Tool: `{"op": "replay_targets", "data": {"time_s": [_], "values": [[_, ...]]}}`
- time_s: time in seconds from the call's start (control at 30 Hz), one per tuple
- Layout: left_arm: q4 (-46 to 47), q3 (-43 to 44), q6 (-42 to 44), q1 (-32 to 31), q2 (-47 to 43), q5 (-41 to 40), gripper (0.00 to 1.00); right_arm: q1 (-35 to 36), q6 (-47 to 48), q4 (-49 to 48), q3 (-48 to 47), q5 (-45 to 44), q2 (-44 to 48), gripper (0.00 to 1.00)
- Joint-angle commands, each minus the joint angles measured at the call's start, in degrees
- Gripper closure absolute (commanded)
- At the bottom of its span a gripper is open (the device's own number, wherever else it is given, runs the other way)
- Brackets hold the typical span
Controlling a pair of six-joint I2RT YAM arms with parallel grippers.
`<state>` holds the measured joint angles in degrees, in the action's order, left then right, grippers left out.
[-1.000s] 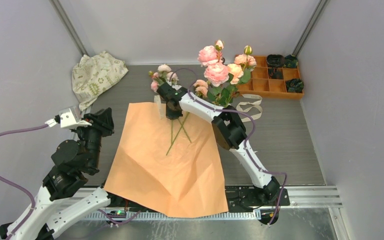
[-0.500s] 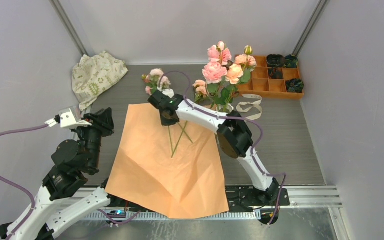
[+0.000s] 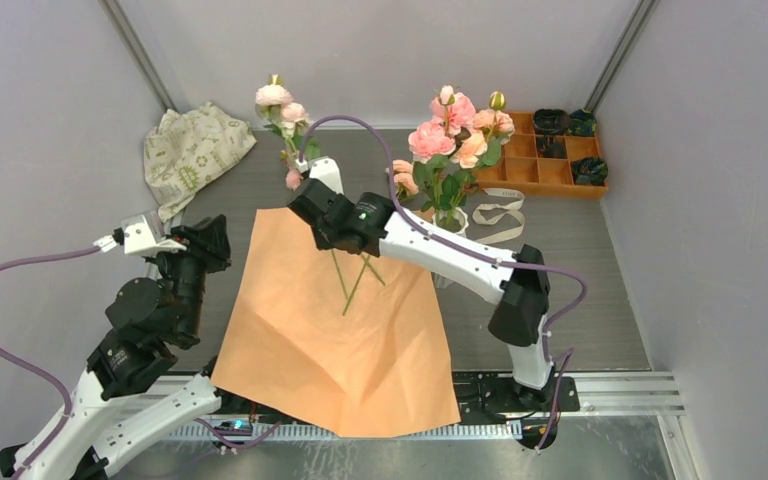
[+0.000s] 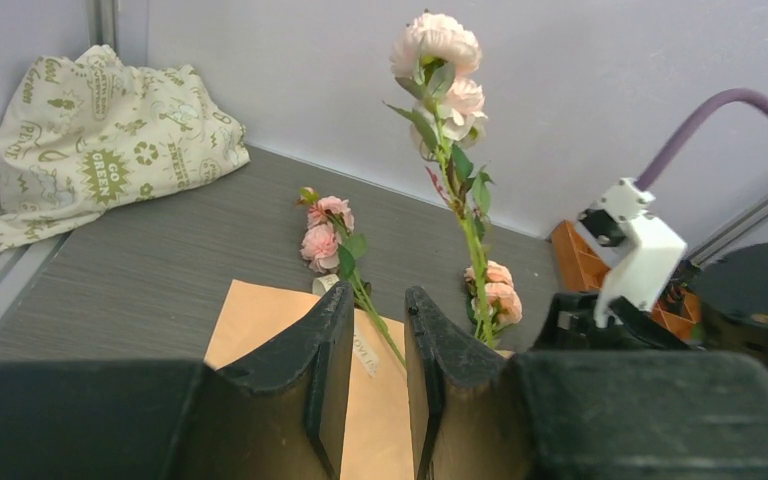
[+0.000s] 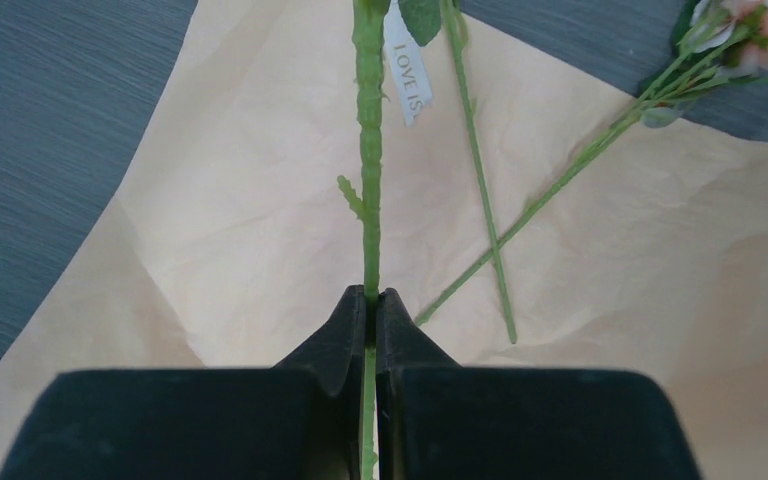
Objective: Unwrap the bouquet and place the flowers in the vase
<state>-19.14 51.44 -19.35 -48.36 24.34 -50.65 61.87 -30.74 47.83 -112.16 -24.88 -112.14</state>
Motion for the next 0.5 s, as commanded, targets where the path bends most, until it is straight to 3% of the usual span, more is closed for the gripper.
{"op": "replay_targets", "data": {"time_s": [0.0, 0.2, 0.47], "values": [[2.18, 0.32, -0.83, -0.16, 1.14, 0.71, 0.73, 1.5, 4.12, -2.66, 1.2, -8.02, 9.93, 0.99], [2.77, 0.24, -1.7, -0.16, 3.05, 2.0, 0.73, 4.72, 11.08, -6.09, 3.53, -17.11, 21.79, 0.99], [3.4, 0.32, -3.71, -0.2, 6.58, 4.71, 0.74, 7.04, 24.11, -26.81, 21.81, -31.43, 40.0, 0.99]]}}
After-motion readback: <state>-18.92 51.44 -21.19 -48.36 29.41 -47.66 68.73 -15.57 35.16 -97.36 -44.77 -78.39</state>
